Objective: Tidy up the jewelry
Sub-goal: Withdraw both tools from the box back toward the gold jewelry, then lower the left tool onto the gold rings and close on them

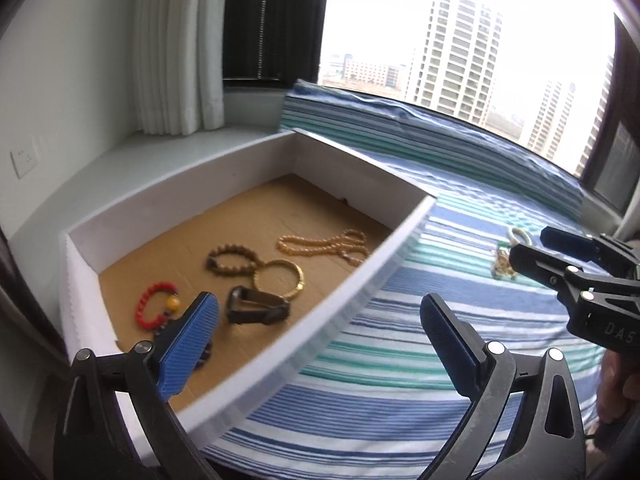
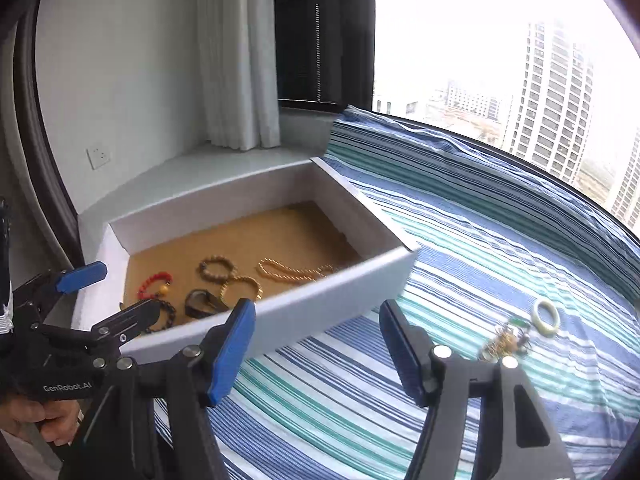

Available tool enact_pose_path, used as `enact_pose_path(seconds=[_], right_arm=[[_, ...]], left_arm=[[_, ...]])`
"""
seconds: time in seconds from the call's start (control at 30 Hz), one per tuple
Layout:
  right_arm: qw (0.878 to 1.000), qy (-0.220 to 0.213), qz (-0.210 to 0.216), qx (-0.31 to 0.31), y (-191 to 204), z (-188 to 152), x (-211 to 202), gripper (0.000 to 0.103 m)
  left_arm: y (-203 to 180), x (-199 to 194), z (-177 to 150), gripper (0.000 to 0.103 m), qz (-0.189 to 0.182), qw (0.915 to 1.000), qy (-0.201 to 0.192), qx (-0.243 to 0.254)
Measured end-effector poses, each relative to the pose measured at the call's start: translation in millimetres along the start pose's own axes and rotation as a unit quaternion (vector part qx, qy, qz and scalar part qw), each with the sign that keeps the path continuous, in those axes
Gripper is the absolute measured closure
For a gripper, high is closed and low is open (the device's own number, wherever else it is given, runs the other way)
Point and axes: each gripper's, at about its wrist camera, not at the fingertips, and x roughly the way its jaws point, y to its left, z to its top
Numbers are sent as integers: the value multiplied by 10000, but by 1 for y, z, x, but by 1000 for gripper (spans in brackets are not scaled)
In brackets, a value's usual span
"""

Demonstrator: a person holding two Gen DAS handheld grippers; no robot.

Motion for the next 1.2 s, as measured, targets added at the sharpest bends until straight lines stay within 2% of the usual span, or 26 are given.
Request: enact_pose_path(seconds=[0.1,0.23,0.37,0.5,0.77,0.97,1.2], right_arm=[[9983,191,-426,348,-31,-46,-13,37],[9912,508,-860,873,-70,-105,-28,37],[9833,567,-1226,1222,-93,-141,-46,37],[9790,558,-1506,1258,-100,-155,-56,37],[9779,469,-1667,1175,-93,-162,-59,37],[9763,537,-1766,1131,-92,-168,-53,37],[9715,739,-1644,1541,-105,-185,-43,37]], left_arm=[[-38,14,-26,2,-357,9986,328,209],[-82,28,-55,2,-637,9942,709,505],[-110,32,-75,2,-820,9899,933,686],[-125,29,-83,2,-770,9882,980,886],[-120,23,-83,2,-473,9920,758,892],[-120,31,-89,2,-450,9909,879,912],[-123,42,-96,2,-436,9888,1075,937]])
